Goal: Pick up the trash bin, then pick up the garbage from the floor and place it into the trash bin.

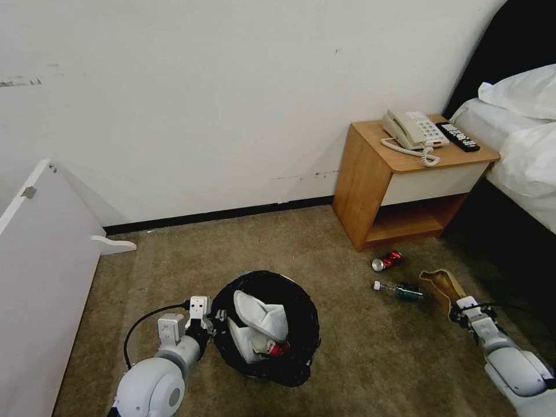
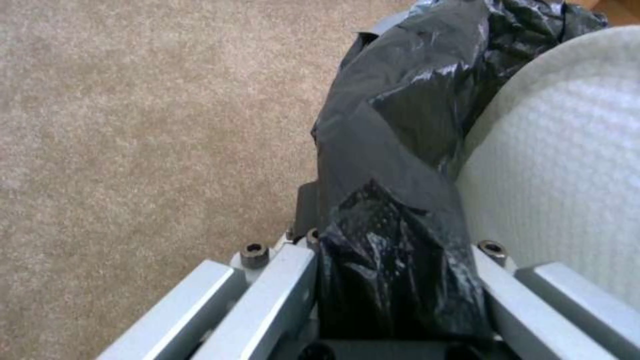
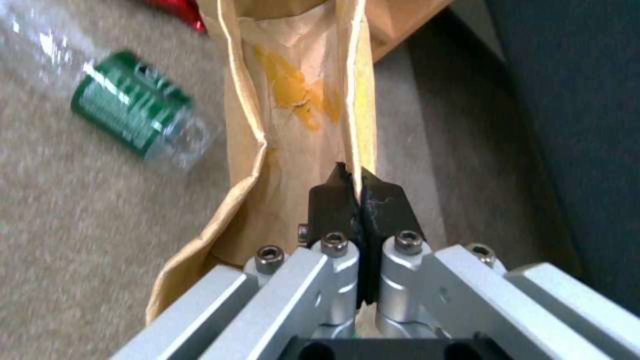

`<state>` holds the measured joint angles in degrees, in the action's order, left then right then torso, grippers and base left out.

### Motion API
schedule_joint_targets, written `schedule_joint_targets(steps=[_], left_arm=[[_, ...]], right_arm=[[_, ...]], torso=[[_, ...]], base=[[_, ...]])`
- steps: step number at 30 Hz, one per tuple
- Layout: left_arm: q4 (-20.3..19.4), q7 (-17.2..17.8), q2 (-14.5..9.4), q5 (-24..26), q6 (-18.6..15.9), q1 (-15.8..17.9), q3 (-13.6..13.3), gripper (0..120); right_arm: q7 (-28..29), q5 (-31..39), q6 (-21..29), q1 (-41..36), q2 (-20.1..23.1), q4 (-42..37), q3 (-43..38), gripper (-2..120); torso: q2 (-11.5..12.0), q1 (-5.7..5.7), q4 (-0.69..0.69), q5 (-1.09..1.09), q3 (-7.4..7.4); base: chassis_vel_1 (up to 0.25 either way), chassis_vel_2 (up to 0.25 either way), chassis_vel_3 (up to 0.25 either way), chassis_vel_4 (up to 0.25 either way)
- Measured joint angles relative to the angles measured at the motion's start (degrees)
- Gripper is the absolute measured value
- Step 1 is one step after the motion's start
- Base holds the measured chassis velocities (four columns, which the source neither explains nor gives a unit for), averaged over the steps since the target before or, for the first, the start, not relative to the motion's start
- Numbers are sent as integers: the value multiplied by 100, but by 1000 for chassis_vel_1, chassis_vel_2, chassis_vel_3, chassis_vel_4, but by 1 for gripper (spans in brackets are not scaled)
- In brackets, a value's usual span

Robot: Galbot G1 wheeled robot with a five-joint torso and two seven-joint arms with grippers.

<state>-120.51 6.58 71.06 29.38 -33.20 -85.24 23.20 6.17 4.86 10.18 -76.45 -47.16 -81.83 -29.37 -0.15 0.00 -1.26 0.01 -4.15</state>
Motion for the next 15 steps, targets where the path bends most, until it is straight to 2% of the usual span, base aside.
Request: schedule_joint_targets(steps=[15], left_arm=[[-149, -17, -146, 179, -197, -14, 60, 4]], right_arm=[[178, 418, 39, -90, 311, -1146, -32, 0]], torso=[[0, 0, 1, 0, 0]], base=[[0, 0, 0, 0]])
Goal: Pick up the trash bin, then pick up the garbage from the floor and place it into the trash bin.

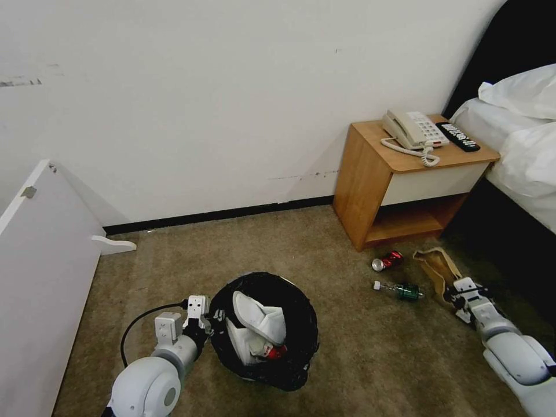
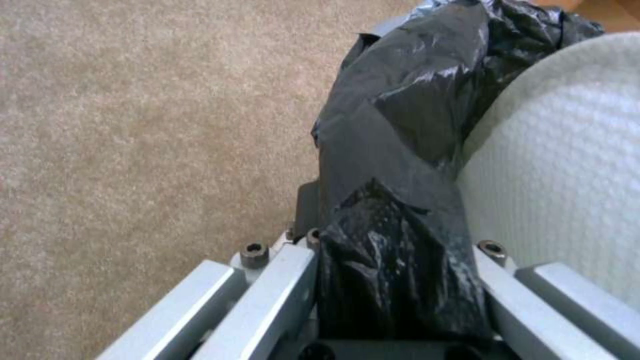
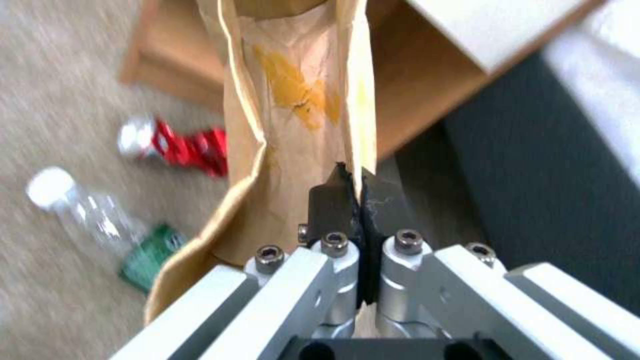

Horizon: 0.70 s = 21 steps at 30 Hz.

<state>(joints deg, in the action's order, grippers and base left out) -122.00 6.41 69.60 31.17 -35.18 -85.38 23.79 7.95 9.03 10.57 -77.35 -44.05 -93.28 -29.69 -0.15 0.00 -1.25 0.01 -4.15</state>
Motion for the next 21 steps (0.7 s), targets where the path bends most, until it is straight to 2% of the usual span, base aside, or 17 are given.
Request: schedule_joint_targets(steps=[15, 21], left_arm=[[-198, -299, -348, 145, -279, 28, -7, 4], [-220, -369, -394, 205, -331, 89, -34, 4]], right_arm=[[-100, 458, -464, -66, 311, -1322, -20, 0], [-165, 622, -636, -35, 415, -1632, 35, 0]], torso=[[0, 0, -1, 0, 1], [0, 0, -1, 0, 1]], base=[[0, 0, 0, 0], [0, 0, 0, 0]])
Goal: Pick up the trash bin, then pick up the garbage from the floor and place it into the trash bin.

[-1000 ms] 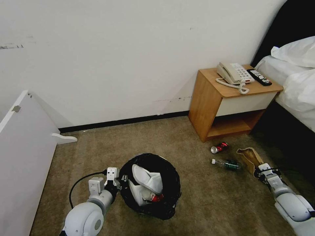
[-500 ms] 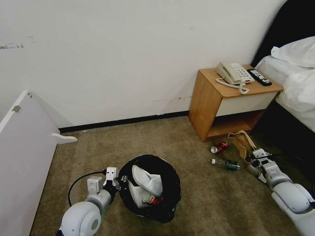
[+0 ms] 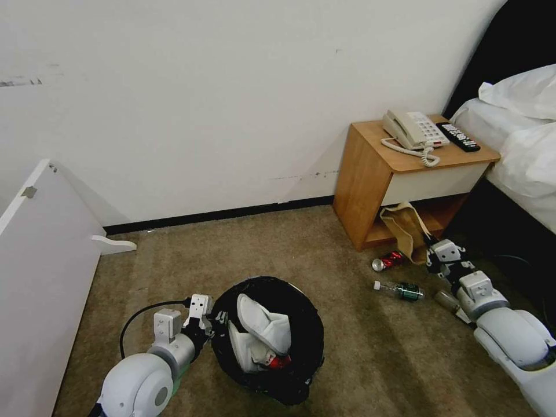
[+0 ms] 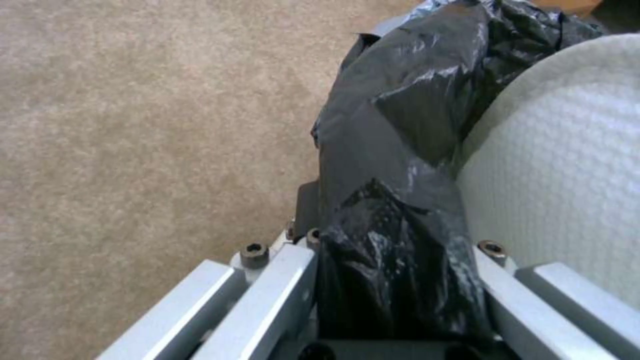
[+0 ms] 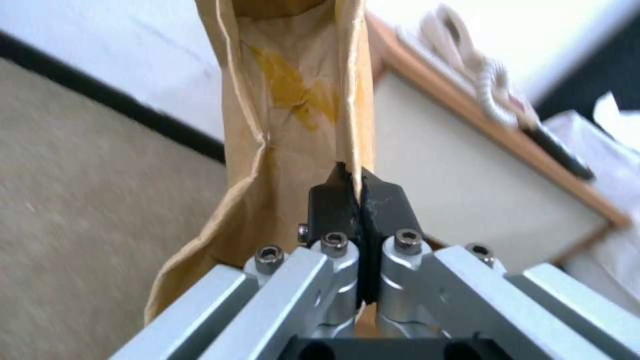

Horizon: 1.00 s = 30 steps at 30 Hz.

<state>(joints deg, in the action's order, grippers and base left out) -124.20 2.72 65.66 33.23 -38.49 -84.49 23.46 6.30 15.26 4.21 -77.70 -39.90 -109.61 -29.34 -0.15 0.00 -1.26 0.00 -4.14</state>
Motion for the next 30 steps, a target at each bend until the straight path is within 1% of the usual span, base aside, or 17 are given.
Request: schedule_joint_targets(steps=[5, 8, 13, 18, 25, 27, 30], left_arm=[[-12, -111, -16, 17, -53, 60, -43, 4], [-5, -165, -24, 23, -98, 162, -100, 4], [2, -196, -20, 30, -147, 232, -143, 4], [22, -218, -2, 62, -225, 378, -253, 4], [48, -44, 17, 247, -321, 609, -433, 4], [66, 72, 33, 381, -366, 799, -550, 4], [81, 109, 36, 428, -371, 882, -591, 4]], right_arm=[[-157, 173, -155, 41, 98, -248, 69, 0], [-342, 346, -307, 82, 205, -467, 163, 0], [-472, 424, -415, 120, 271, -600, 260, 0], [-687, 538, -554, 235, 337, -808, 555, 0], [-888, 643, -635, 329, 328, -969, 825, 0], [-989, 662, -651, 361, 308, -1032, 952, 0], [-1033, 669, -658, 367, 304, -1051, 996, 0]], torso=[[0, 0, 0, 0, 0], [0, 0, 0, 1, 0], [0, 0, 0, 0, 0], [0, 0, 0, 0, 0], [0, 0, 0, 0, -1], [0, 0, 0, 0, 0], [0, 0, 0, 0, -1]], base=[[0, 0, 0, 0], [0, 0, 0, 0], [0, 0, 0, 0], [0, 0, 0, 0], [0, 0, 0, 0], [0, 0, 0, 0], [0, 0, 0, 0]])
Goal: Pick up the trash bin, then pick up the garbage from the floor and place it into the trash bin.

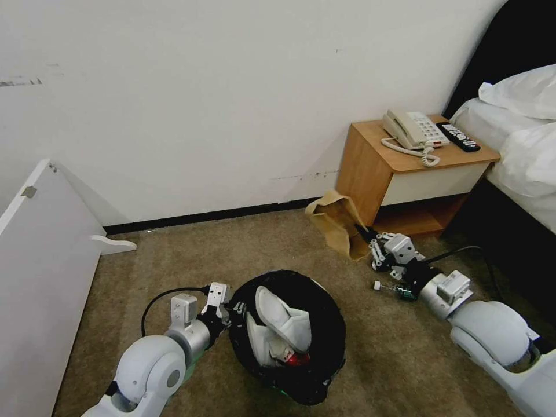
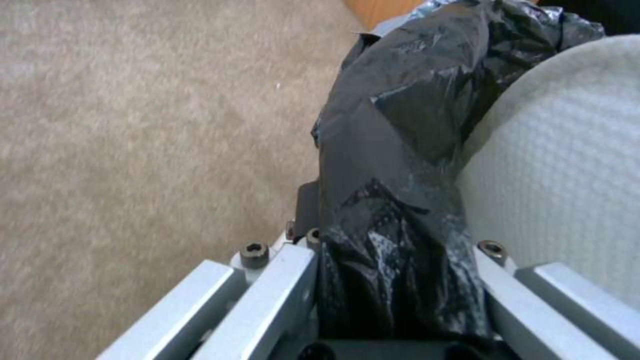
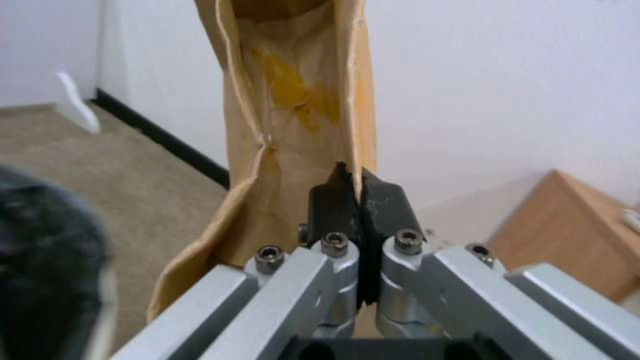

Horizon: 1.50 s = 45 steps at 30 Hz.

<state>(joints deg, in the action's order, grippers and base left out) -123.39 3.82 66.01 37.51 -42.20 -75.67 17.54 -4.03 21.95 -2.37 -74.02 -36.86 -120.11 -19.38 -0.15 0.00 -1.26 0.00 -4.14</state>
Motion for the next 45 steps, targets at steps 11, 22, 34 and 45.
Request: schedule_joint_targets(steps=[11, 22, 34, 45], left_arm=[[138, 337, 48, 352, -3, 517, -189, 4], [165, 571, 109, 573, -3, 670, -227, 4], [187, 678, 200, 624, -3, 741, -256, 4], [40, 678, 214, 653, -1, 622, -221, 4]], right_arm=[[-442, 26, -50, -5, -33, -67, 328, 0], [-656, -120, -66, 34, -122, 21, 673, 0], [-750, -414, -70, -9, -140, 86, 958, 0], [-764, -624, -79, 108, -307, 340, 1240, 0]], torso=[[0, 0, 0, 0, 0], [0, 0, 0, 0, 0], [0, 0, 0, 0, 0], [0, 0, 1, 0, 0]], base=[[0, 0, 0, 0], [0, 0, 0, 0], [0, 0, 0, 0], [0, 0, 0, 0]])
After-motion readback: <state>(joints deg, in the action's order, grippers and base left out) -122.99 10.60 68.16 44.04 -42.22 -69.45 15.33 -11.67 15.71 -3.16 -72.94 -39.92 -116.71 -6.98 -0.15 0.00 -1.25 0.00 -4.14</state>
